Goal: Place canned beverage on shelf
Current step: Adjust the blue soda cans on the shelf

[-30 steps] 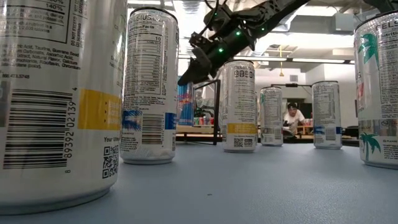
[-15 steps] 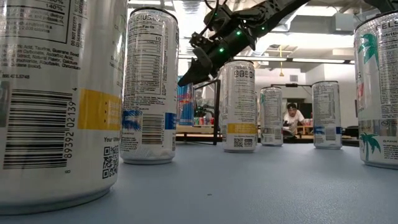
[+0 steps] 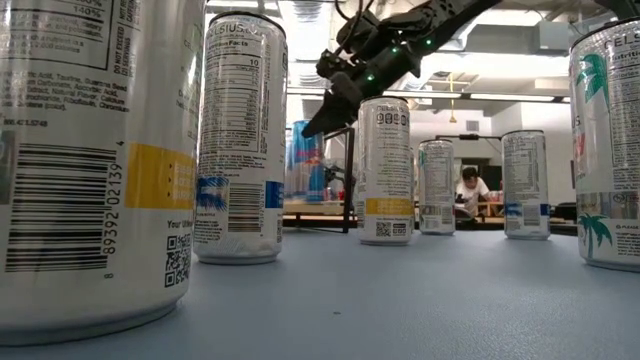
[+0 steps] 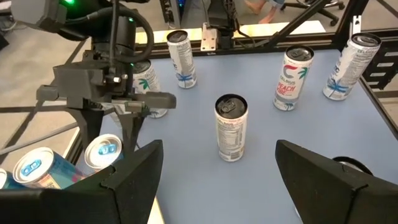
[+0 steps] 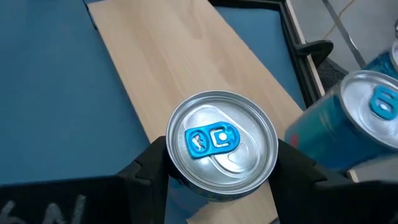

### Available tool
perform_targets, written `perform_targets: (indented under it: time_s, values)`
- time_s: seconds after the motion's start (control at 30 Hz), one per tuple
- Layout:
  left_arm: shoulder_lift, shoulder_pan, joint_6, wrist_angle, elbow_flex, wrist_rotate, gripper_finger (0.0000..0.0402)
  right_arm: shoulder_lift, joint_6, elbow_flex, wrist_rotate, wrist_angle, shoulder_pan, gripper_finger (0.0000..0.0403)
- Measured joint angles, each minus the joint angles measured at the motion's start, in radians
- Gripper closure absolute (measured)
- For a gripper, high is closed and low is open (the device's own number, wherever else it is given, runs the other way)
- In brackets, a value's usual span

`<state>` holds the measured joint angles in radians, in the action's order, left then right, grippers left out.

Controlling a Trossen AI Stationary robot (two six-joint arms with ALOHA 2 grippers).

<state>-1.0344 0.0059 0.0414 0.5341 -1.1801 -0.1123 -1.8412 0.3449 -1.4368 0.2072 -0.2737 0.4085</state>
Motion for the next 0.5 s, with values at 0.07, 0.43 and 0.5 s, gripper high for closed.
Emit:
perform_targets:
  time_s: [0.07,0.43,0.5]
  values:
    - [0.000,0.000,0.001,0.000,0.000,0.000,0.0105,0.008,0.005,0.001,0.005,-0.012,0.010,0.0203]
    - [0.000,0.000,0.003,-0.001,0.000,0.000,0.0105,0.013,0.045,0.001,0.031,-0.001,0.027,0.0202]
    - [0.000,0.000,0.003,-0.001,0.000,0.000,0.0105,0.012,0.046,0.002,0.031,0.010,0.026,0.0202]
